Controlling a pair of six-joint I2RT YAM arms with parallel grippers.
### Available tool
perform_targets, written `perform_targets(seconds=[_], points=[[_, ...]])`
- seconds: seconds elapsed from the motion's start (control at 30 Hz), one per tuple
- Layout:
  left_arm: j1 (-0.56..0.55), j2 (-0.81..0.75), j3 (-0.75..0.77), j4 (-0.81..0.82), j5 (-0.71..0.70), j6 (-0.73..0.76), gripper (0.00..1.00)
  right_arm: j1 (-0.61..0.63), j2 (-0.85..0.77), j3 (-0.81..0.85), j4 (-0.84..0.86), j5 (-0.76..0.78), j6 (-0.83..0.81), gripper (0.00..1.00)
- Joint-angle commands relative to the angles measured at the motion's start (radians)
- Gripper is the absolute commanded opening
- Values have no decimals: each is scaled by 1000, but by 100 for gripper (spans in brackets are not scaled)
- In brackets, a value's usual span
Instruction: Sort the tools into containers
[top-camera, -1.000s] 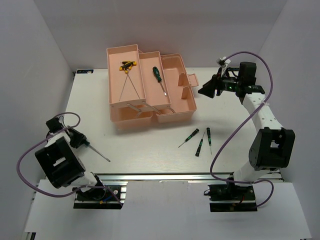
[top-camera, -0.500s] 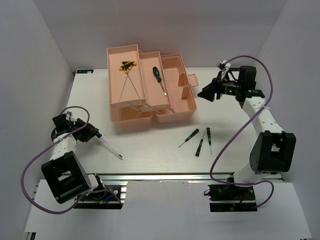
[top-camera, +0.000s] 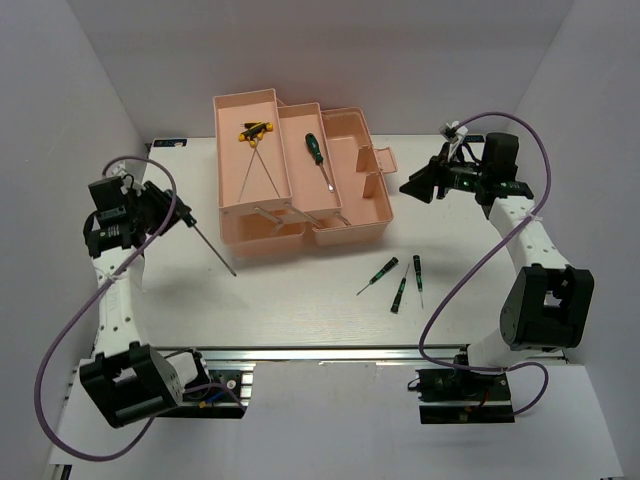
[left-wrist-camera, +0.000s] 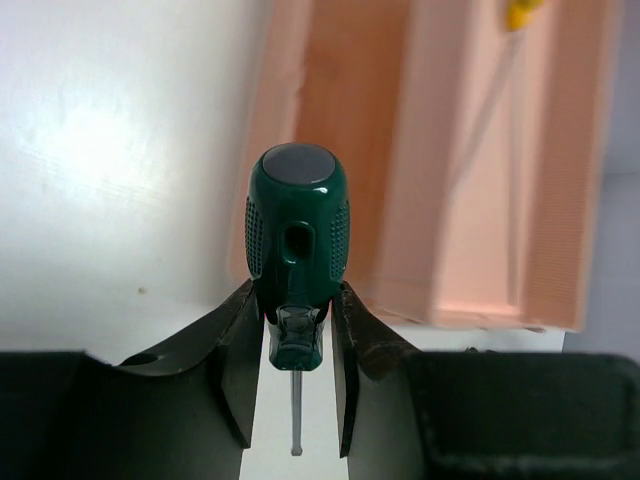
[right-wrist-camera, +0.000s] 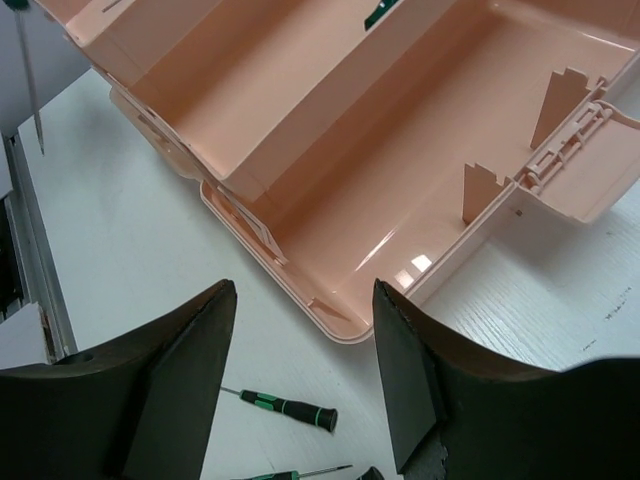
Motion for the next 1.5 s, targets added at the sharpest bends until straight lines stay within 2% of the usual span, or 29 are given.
perform_targets(seconds=[0.0,0.13,0.27,0.37,0.47,0.53,0.57,0.6,0.67,0.7,0.8,0.87,0.93,0.97,1.07,1.23,1.27,1.4,1.43,1.47], points=[[-20,-115,66,-70,5,40,0,-9,-29,-7,62,-20,14,63],[-20,-201,90,-10,109,-4,0,-8,-22,-7,79,-22,20,63],[-23,-187,189,114,354,-78,0,-9,-9,-1,83,-30,23,63],[-46,-126,278,251,453,-222,0,-8,1,1,77,-17,26,62],[-175,5,375,432,470,-343,0,-8,20,5,53,-8,21,59],[-259,102,530,437,412,-346,0,-8,36,11,2,-1,4,55],[-358,159,594,396,388,-331,0,-8,39,11,-9,27,1,51],[-400,273,722,371,330,-296,0,-6,36,8,-28,50,-2,49],[-506,395,841,313,289,-267,0,-6,28,-2,-38,114,-5,43],[-537,519,977,272,262,-235,0,-6,24,-4,-47,140,-11,41],[-594,735,1168,141,132,-202,0,-6,21,-1,-110,216,-38,33],[-600,816,1294,92,58,-199,0,-6,14,-4,-156,245,-63,32],[-600,885,1334,76,3,-181,0,-8,5,-25,-171,262,-71,33],[-600,897,1336,54,-66,-175,0,-8,-10,-35,-173,280,-75,35],[-600,935,1327,3,-141,-141,0,-8,-21,-59,-179,311,-71,41],[-628,954,1305,-51,-205,-84,0,-6,1,-65,-203,329,-71,48],[-632,960,1299,-60,-205,-80,0,-6,5,-65,-206,328,-71,55],[-648,969,1290,-83,-206,-67,24,-6,42,-38,-234,320,-74,70],[-651,968,1290,-85,-211,-66,37,-6,59,-32,-252,320,-75,72],[-655,965,1290,-88,-212,-66,41,-6,68,-24,-266,323,-75,74]])
